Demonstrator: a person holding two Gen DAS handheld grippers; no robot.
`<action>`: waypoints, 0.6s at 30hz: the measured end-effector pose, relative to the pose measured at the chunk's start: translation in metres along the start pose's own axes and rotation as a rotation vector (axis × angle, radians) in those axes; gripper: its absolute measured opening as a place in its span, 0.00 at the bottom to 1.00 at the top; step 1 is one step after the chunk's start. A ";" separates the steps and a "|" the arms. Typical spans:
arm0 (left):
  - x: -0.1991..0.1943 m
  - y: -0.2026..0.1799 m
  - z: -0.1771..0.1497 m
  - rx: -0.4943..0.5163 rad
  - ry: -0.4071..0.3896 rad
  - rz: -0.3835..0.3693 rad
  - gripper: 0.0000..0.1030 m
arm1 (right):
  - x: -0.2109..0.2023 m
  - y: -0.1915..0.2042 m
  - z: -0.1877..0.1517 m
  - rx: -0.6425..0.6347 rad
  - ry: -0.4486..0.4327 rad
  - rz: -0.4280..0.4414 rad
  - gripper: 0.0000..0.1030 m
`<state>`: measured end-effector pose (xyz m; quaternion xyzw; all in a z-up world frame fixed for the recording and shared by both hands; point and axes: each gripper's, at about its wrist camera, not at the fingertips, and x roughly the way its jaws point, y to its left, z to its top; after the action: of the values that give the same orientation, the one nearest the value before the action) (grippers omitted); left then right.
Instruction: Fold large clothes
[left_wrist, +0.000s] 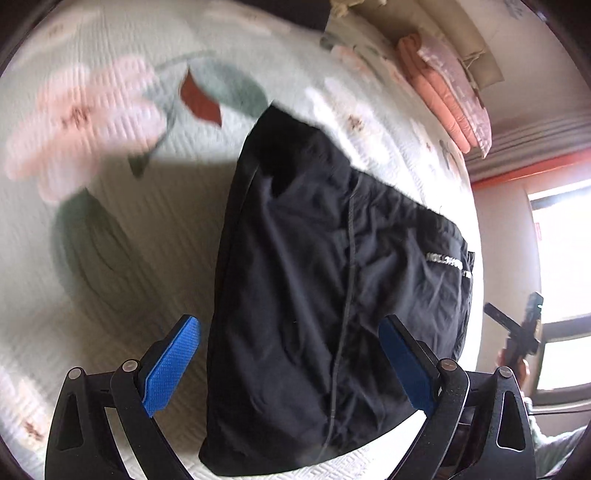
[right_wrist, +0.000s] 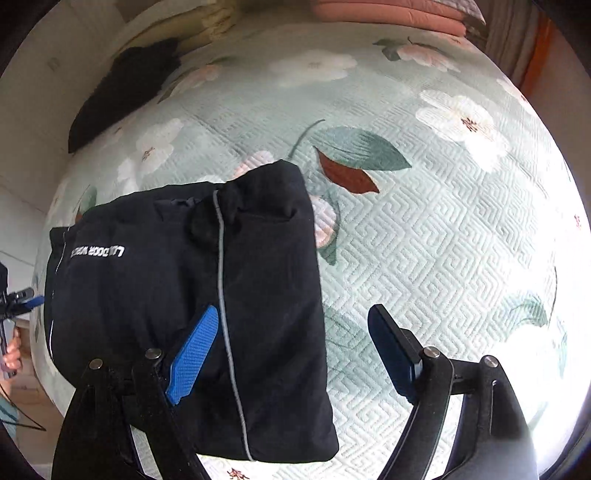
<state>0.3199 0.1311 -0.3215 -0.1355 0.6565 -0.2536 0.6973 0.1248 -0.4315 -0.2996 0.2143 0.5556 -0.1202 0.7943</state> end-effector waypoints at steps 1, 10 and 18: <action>0.005 0.003 0.001 -0.007 0.007 -0.002 0.95 | 0.007 -0.004 0.000 0.012 0.012 0.018 0.82; 0.042 0.019 0.006 -0.054 0.061 -0.097 0.95 | 0.057 0.001 -0.015 -0.038 0.117 0.117 0.83; 0.079 0.020 -0.002 -0.086 0.108 -0.197 0.95 | 0.085 -0.027 -0.019 0.052 0.183 0.287 0.96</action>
<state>0.3223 0.1063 -0.3991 -0.2152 0.6870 -0.2994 0.6262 0.1274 -0.4418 -0.3898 0.3220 0.5860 0.0002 0.7436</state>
